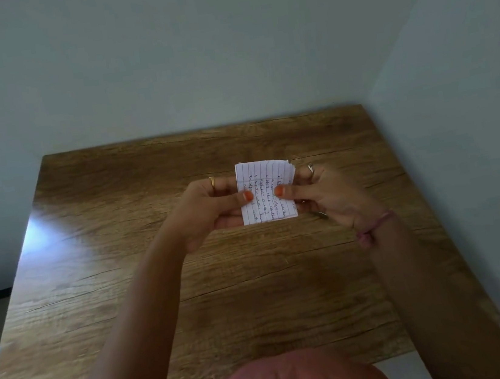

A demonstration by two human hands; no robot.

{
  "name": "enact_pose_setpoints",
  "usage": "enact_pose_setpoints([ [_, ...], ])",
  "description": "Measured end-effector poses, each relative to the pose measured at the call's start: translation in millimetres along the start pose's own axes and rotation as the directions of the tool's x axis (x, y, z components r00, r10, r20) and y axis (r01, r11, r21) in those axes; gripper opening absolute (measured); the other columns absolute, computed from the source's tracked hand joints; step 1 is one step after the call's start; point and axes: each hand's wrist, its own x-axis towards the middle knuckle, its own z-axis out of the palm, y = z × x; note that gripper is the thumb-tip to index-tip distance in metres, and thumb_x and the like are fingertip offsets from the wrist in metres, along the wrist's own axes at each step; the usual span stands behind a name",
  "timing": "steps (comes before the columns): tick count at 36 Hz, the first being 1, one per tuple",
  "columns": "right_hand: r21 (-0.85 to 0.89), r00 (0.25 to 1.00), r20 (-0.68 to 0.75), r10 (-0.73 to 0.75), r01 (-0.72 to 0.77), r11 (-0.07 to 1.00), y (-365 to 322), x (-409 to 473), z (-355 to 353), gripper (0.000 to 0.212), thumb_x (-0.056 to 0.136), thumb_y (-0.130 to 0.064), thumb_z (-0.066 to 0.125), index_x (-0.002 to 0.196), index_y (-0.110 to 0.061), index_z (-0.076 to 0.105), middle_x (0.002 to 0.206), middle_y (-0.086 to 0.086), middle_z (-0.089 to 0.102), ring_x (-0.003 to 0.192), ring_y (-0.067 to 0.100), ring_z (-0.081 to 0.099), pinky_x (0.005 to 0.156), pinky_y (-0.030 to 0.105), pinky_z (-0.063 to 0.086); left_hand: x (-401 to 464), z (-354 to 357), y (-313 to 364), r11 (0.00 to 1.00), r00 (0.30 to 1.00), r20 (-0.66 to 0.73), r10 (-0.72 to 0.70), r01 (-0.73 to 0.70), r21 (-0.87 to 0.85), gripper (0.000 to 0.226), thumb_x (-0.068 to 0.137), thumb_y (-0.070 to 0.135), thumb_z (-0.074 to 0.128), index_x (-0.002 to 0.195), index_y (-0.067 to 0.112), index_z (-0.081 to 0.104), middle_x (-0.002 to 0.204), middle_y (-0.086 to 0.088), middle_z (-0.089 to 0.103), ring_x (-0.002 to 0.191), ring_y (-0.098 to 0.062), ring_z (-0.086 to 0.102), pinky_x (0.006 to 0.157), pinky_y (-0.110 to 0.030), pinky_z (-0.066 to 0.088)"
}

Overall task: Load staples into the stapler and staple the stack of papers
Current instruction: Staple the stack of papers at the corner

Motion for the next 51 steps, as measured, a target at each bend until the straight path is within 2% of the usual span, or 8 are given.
enact_pose_setpoints([
  [6, 0.069, 0.997, 0.018, -0.078, 0.076, 0.995, 7.4, 5.6, 2.4, 0.024, 0.068, -0.012, 0.072, 0.092, -0.012, 0.075, 0.100, 0.009, 0.074, 0.098, 0.025, 0.069, 0.078, 0.033, 0.059, 1.7, 1.0, 3.7, 0.999, 0.998, -0.063, 0.014, -0.016, -0.038, 0.016, 0.068, 0.002, 0.068, 0.074, 0.014, 0.078, 0.085, -0.008, 0.076, 0.075, -0.019, 0.074, 0.056, -0.022, 0.057],
  [10, -0.009, 0.965, 0.082, -0.249, 0.251, 0.968, 9.2, 3.3, 4.1, 0.020, 0.076, -0.012, 0.065, 0.087, -0.024, 0.077, 0.098, -0.002, 0.075, 0.097, 0.018, 0.069, 0.078, 0.024, 0.056, 2.3, -2.1, 2.0, 0.999, 0.998, -0.062, 0.026, -0.029, -0.046, 0.039, 0.086, -0.010, 0.054, 0.071, 0.016, 0.079, 0.089, -0.006, 0.077, 0.077, -0.017, 0.074, 0.057, -0.020, 0.057],
  [18, -0.426, 0.856, 0.105, -0.506, 0.499, 0.755, 1.9, 1.6, -6.2, 0.039, 0.085, 0.011, 0.055, 0.101, -0.020, 0.072, 0.092, -0.012, 0.069, 0.086, 0.006, 0.065, 0.071, 0.022, 0.054, -1.4, -2.8, 3.1, 0.944, 0.997, 0.035, -0.064, 0.072, -0.321, 0.024, 0.074, 0.013, 0.064, 0.093, 0.006, 0.077, 0.104, -0.019, 0.072, 0.088, -0.024, 0.073, 0.065, -0.024, 0.058],
  [25, -0.588, 0.821, 0.132, -0.555, 0.516, 0.623, 1.6, -0.3, -4.8, 0.041, 0.085, 0.012, 0.056, 0.099, -0.024, 0.070, 0.093, -0.018, 0.061, 0.079, 0.003, 0.059, 0.057, 0.020, 0.050, 0.9, 9.7, 0.2, 0.952, 0.977, -0.168, -0.132, 0.078, -0.297, 0.032, 0.066, 0.011, 0.074, 0.098, 0.009, 0.072, 0.098, -0.013, 0.075, 0.078, -0.018, 0.074, 0.056, -0.021, 0.058],
  [29, -0.597, 0.829, 0.144, -0.540, 0.508, 0.621, 2.6, -1.0, -5.0, 0.037, 0.086, 0.013, 0.054, 0.102, -0.017, 0.069, 0.094, -0.013, 0.060, 0.082, -0.004, 0.058, 0.060, 0.009, 0.044, 1.7, 10.8, 0.4, 0.962, 0.965, -0.214, -0.151, 0.094, -0.257, 0.033, 0.061, 0.010, 0.077, 0.093, 0.006, 0.074, 0.094, -0.016, 0.075, 0.070, -0.017, 0.073, 0.051, -0.019, 0.057],
  [36, -0.494, 0.877, 0.187, -0.443, 0.474, 0.729, 5.5, 2.0, -13.0, 0.040, 0.087, 0.014, 0.053, 0.101, -0.019, 0.070, 0.105, -0.007, 0.062, 0.093, 0.002, 0.061, 0.072, 0.020, 0.054, 2.7, 13.0, -4.3, 0.961, 0.963, -0.231, -0.139, 0.075, -0.267, 0.027, 0.058, 0.005, 0.078, 0.084, 0.007, 0.076, 0.089, -0.015, 0.075, 0.070, -0.018, 0.074, 0.049, -0.018, 0.055],
  [43, -0.073, 0.965, 0.241, -0.098, 0.119, 0.990, 2.5, 6.3, -22.9, 0.022, 0.090, -0.015, 0.053, 0.085, -0.020, 0.074, 0.100, 0.001, 0.071, 0.097, 0.020, 0.067, 0.074, 0.024, 0.056, 1.2, 16.7, -5.5, 0.985, 0.968, -0.241, -0.068, 0.027, -0.168, 0.040, 0.054, 0.002, 0.079, 0.093, 0.004, 0.073, 0.091, -0.014, 0.075, 0.081, -0.022, 0.074, 0.062, -0.025, 0.060],
  [51, -0.346, 0.986, 0.161, -0.037, 0.092, 0.934, -7.9, 19.8, -10.0, 0.033, 0.060, -0.042, 0.076, 0.086, -0.022, 0.077, 0.089, 0.001, 0.075, 0.086, 0.017, 0.071, 0.065, 0.028, 0.058, 3.6, 19.9, -1.7, 0.994, 0.973, -0.222, -0.059, 0.036, -0.106, 0.041, 0.061, -0.004, 0.077, 0.100, 0.000, 0.070, 0.094, -0.014, 0.075, 0.085, -0.024, 0.074, 0.058, -0.022, 0.057],
])
